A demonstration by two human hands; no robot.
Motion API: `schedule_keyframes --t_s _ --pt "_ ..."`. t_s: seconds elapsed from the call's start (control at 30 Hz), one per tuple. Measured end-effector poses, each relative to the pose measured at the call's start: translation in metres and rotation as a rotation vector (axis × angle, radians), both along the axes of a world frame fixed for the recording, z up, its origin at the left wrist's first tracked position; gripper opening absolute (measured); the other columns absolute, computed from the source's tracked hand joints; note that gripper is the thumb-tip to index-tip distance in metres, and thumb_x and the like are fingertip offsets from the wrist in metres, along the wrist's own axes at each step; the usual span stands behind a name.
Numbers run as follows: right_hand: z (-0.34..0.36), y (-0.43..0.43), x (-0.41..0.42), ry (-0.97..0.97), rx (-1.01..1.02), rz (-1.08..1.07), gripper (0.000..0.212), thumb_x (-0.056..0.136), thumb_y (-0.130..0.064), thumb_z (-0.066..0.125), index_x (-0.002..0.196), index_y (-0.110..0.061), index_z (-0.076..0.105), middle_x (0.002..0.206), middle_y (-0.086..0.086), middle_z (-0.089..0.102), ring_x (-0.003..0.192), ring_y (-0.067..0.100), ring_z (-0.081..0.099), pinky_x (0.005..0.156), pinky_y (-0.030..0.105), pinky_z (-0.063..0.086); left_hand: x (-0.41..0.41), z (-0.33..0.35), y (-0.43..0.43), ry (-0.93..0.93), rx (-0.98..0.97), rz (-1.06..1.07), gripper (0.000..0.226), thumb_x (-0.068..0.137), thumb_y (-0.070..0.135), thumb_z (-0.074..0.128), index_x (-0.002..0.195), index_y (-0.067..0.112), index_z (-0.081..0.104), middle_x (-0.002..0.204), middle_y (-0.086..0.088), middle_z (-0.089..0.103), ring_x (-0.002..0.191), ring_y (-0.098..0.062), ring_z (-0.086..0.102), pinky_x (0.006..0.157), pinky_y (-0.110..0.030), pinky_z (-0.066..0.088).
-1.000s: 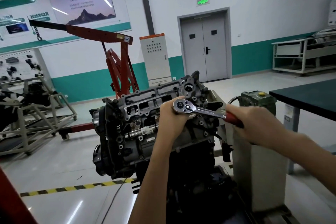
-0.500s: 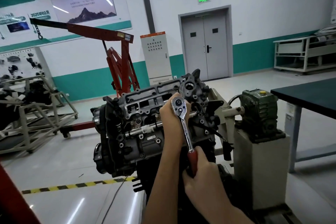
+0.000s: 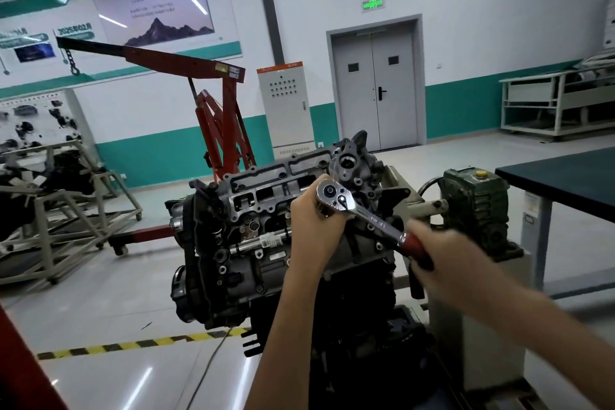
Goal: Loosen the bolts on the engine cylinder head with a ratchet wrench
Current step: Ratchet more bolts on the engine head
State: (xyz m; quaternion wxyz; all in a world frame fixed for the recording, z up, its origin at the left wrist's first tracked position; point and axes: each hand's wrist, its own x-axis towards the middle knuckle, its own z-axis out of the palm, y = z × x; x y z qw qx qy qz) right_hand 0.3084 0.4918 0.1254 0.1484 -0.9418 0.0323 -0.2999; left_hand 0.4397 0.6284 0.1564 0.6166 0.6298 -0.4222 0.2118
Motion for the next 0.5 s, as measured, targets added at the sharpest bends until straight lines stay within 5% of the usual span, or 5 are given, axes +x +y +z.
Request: schedule_keyframes --t_s 0.13,0.27,0.37,0.5 --pt "-0.045 0.079 0.006 -0.109 0.422 -0.021 0.044 0.076 -0.012 0.064 0.115 -0.017 0.046 0.066 -0.011 0.047 0.054 0.001 0.048 0.058 0.007 0.044 -0.004 0.0 -0.007 0.003 -0.043 0.027 0.044 0.081 -0.01 0.06 0.06 0.023 0.04 0.055 0.015 0.043 0.052 0.0 0.034 0.052 -0.013 0.03" --pt "-0.056 0.114 0.017 -0.082 0.572 0.024 0.042 0.077 -0.018 0.061 0.114 -0.017 0.042 0.075 -0.003 0.056 0.069 0.016 0.059 0.064 0.023 0.049 -0.004 0.0 -0.006 0.072 -0.088 -0.024 0.033 0.083 -0.014 0.055 0.061 0.001 0.035 0.058 0.002 0.029 0.056 -0.004 0.025 0.051 -0.018 0.025" --pt "-0.048 0.083 0.009 -0.044 0.456 0.033 0.04 0.076 -0.013 0.063 0.112 -0.016 0.046 0.065 -0.009 0.05 0.055 0.001 0.049 0.054 0.003 0.036 0.003 0.003 -0.003 0.094 -0.01 0.0 0.029 0.082 -0.015 0.053 0.061 0.002 0.043 0.059 0.002 0.035 0.061 -0.011 0.037 0.059 -0.027 0.033" --pt "-0.007 0.008 -0.002 0.014 0.021 0.034 0.03 0.077 -0.01 0.062 0.105 -0.015 0.052 0.062 -0.01 0.052 0.05 0.006 0.052 0.049 0.017 0.045 0.007 0.006 0.001 0.1 0.074 -0.041 0.045 0.079 -0.014 0.053 0.055 0.023 0.041 0.05 0.014 0.04 0.055 -0.005 0.038 0.054 -0.022 0.032"
